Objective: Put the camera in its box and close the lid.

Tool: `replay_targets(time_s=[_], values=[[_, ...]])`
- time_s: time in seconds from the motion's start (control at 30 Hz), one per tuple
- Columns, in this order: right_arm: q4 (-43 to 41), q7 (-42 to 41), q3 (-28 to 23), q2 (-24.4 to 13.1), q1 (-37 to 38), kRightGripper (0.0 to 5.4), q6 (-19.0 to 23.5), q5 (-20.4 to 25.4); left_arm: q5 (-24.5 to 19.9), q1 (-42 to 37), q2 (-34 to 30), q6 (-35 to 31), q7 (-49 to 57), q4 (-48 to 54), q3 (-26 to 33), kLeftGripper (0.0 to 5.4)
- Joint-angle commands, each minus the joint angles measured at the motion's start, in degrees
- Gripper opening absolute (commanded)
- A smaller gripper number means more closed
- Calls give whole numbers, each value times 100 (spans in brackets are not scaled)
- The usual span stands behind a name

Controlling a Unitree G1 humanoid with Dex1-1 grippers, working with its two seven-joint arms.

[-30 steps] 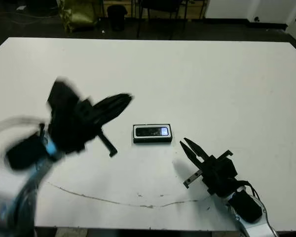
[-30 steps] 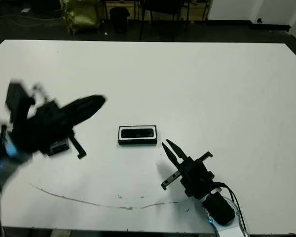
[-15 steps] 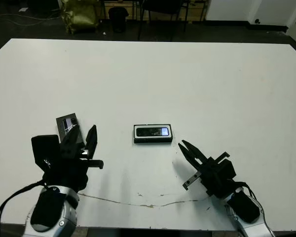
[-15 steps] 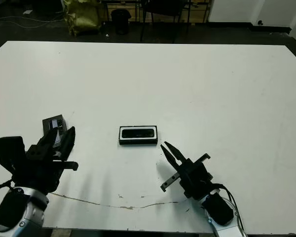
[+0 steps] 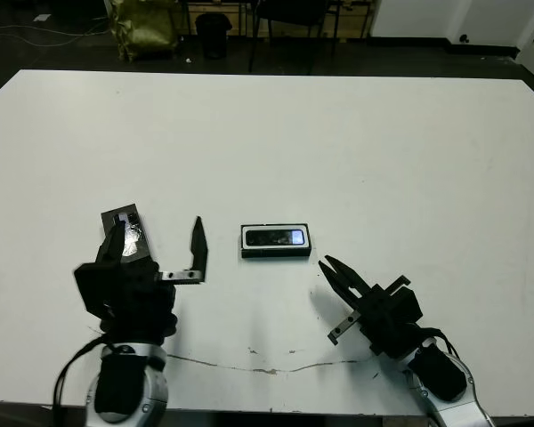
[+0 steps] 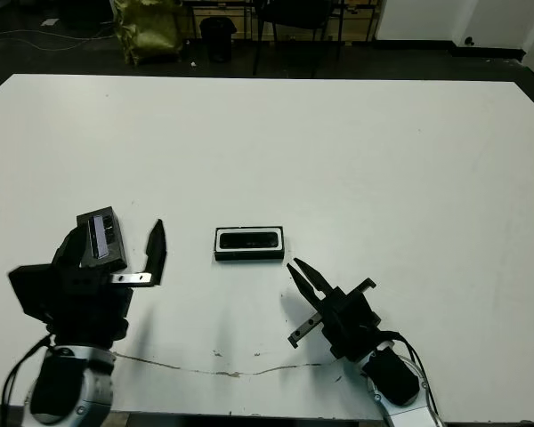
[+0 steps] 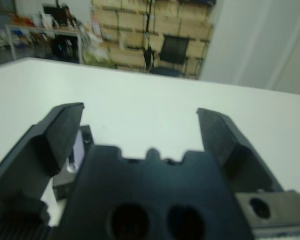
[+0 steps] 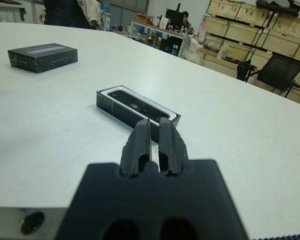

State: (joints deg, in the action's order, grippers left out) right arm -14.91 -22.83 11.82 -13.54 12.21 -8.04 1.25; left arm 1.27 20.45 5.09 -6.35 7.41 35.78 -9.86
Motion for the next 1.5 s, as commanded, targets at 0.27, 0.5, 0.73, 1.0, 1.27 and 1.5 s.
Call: replay_targets(time_s=[0.27,0.5,0.73,1.0,1.27,1.5], values=[[372,-267,-90,-149,-84,0,-48,150,-269,183,692,-406,606,-77,98,519],[194,-267,-52,-176,-57,0,188,127,-426,28,732,-1219,1150,233,54,539],[105,-331,-44,-183,-52,0,269,213,-224,-291,648,-2210,1519,459,135,539],[606,-364,-28,-52,-181,0,-76,310,-28,-801,270,-2076,1471,-293,539,539],[819,-430,-49,-74,-301,0,-234,266,357,-1089,56,-1719,1181,-955,776,501],[1085,-488,-82,17,-332,0,-314,415,6,-1264,440,-2371,1105,-603,973,398]])
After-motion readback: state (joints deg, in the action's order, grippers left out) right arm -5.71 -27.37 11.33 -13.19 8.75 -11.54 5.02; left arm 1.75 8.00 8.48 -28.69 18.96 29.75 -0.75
